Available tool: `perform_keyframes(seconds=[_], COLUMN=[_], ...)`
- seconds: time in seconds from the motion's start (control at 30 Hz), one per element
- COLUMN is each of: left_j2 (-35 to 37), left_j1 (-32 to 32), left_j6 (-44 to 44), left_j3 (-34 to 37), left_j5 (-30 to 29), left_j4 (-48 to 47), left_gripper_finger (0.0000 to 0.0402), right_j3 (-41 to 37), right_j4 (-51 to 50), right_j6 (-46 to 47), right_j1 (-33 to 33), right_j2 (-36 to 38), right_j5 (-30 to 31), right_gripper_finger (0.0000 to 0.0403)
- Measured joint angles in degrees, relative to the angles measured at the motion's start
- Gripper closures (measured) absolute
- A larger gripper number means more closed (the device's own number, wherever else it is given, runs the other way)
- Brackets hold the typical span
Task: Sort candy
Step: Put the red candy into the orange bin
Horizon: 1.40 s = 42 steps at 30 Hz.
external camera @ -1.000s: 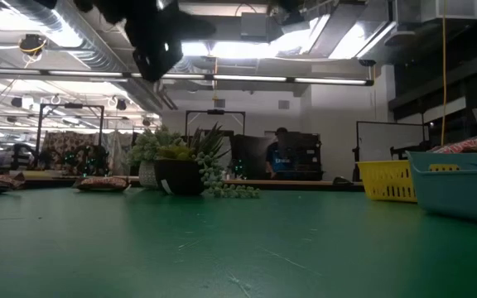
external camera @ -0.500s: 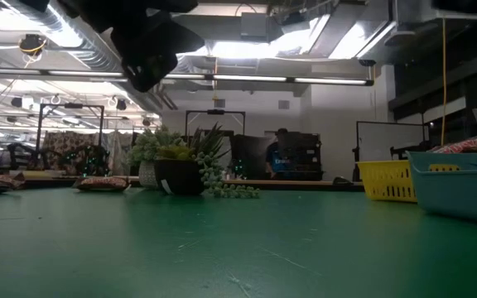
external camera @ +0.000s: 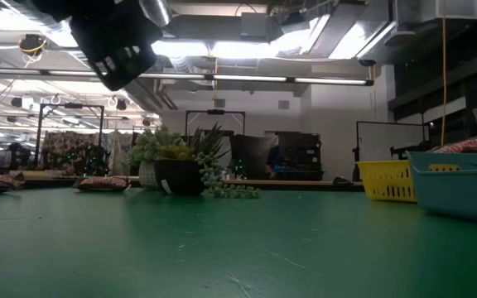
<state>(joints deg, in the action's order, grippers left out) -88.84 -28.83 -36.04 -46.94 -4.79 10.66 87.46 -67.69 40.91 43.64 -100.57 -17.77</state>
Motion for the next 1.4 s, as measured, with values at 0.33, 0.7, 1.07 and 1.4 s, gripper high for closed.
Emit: perform_keyframes(seconds=[0.33,0.7,1.07,1.4], left_j2=[0.02,0.07,0.07,0.07], left_j1=[-0.64,-0.62,-0.6,-0.6], left_j6=[-2.94,-7.37,-7.37,-7.24], left_j3=[0.0,0.0,0.0,0.0], left_j5=[7.33,12.4,12.41,12.4], left_j4=[-1.38,-1.24,-1.24,-1.22], left_gripper_finger=[0.0271,0.0271,0.0271,0.0271], right_j3=[0.0,0.0,0.0,0.0], right_j4=[-4.3,-0.26,2.62,3.21], right_j6=[0.88,1.21,9.49,19.42], right_j1=[-0.11,-0.14,-0.15,-0.13], right_j2=[0.0,0.0,0.0,0.0], right_j5=[2.65,1.54,2.18,1.7], right_gripper_finger=[0.0242,0.0203,0.0203,0.0203])
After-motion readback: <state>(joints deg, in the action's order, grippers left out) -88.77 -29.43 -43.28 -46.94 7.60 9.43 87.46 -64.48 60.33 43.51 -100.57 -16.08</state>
